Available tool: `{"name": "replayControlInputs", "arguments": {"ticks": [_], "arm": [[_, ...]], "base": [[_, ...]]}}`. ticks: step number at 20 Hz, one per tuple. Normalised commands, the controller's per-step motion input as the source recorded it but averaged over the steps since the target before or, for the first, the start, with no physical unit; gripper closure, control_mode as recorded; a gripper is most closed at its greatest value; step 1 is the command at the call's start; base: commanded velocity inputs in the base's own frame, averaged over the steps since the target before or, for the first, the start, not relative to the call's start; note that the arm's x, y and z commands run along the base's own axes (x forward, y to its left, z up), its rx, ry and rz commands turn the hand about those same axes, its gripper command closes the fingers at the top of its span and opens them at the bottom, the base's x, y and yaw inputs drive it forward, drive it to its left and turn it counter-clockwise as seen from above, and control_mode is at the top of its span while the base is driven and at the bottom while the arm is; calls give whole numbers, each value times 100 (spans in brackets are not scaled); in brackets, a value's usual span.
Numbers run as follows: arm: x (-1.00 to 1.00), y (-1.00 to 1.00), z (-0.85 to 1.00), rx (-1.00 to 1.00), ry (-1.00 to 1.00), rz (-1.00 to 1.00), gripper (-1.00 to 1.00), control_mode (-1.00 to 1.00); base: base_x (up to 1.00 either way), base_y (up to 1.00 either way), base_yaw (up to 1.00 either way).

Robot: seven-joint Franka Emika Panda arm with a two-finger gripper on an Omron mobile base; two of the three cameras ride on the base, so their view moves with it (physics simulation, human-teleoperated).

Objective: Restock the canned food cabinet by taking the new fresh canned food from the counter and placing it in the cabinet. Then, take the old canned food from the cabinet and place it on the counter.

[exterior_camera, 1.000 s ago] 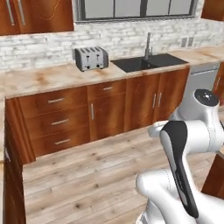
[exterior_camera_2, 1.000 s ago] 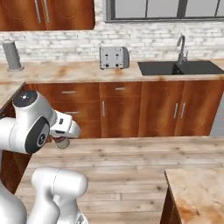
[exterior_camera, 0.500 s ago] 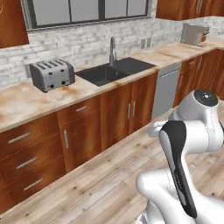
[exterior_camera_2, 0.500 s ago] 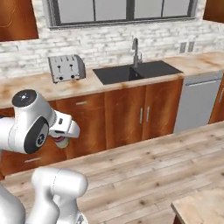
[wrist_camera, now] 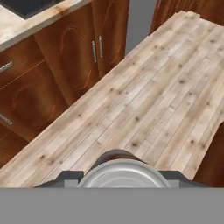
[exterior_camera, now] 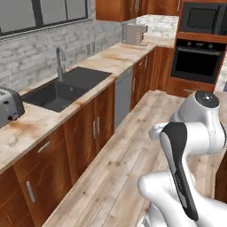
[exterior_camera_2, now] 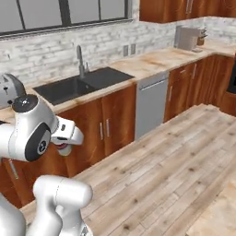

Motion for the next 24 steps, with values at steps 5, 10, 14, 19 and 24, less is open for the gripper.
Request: {"name": "replayControlInputs", "arguments": {"ticks": [5,10,14,19,24], "arm": [[0,0,0,0,0,0,100,100],[0,0,0,0,0,0,100,100],[0,0,0,0,0,0,100,100],[0,0,0,0,0,0,100,100],[0,0,0,0,0,0,100,100]], "base": [[39,0,-79],[73,0,-66],[100,4,-39],[100,16,-23],[100,41,-18]]}}
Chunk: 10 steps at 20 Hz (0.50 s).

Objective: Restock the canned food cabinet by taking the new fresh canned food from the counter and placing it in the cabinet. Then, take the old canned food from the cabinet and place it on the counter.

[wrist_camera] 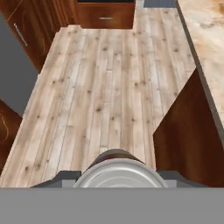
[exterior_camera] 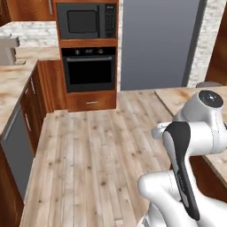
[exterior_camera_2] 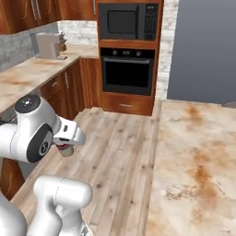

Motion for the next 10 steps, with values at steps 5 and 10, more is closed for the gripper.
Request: {"name": "replayControlInputs", "arguments": {"ticks": [5,10], "arm": [[0,0,0,0,0,0,100,100],[0,0,0,0,0,0,100,100]], "base": [[100,44,-10],[100,29,-9]]}}
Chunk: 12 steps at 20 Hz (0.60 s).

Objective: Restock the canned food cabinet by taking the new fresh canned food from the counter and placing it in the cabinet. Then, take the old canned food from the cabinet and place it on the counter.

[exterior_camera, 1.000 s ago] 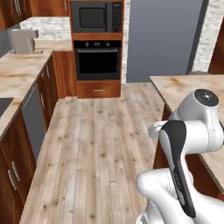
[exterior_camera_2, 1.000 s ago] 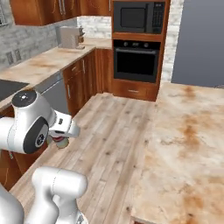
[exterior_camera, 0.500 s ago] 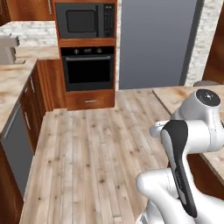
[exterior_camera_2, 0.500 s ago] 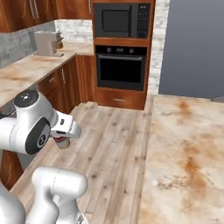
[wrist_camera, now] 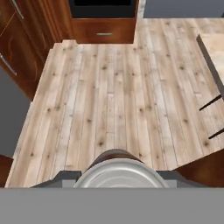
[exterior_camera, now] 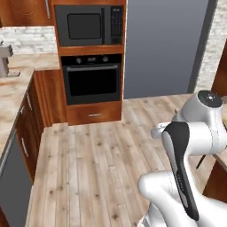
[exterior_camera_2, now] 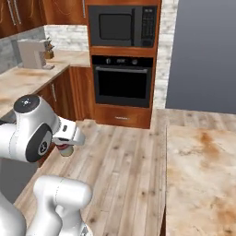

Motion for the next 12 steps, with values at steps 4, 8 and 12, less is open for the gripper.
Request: {"name": "replayControlInputs", "arguments": {"ticks": [4,8,12], "arm": [[0,0,0,0,0,0,100,100],[0,0,0,0,0,0,100,100],[0,0,0,0,0,0,100,100]], "base": [[100,11,-20],[100,8,-19],[100,0,-23]]}}
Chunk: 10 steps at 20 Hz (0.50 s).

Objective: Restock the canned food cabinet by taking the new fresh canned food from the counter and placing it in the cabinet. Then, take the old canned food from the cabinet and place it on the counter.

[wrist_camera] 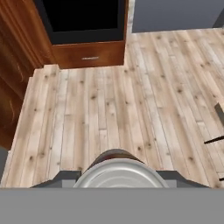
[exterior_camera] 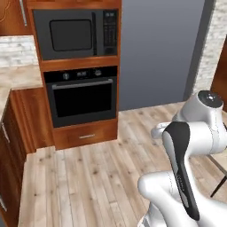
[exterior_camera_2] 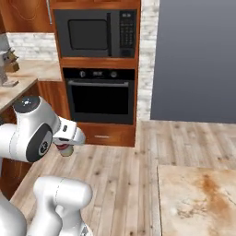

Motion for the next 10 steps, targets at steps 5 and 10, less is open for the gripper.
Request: {"name": "replayControlInputs", "arguments": {"ticks": [5,10], "arm": [[0,0,0,0,0,0,100,100],[0,0,0,0,0,0,100,100]], "base": [[100,0,-29],[100,-13,-35]]}}
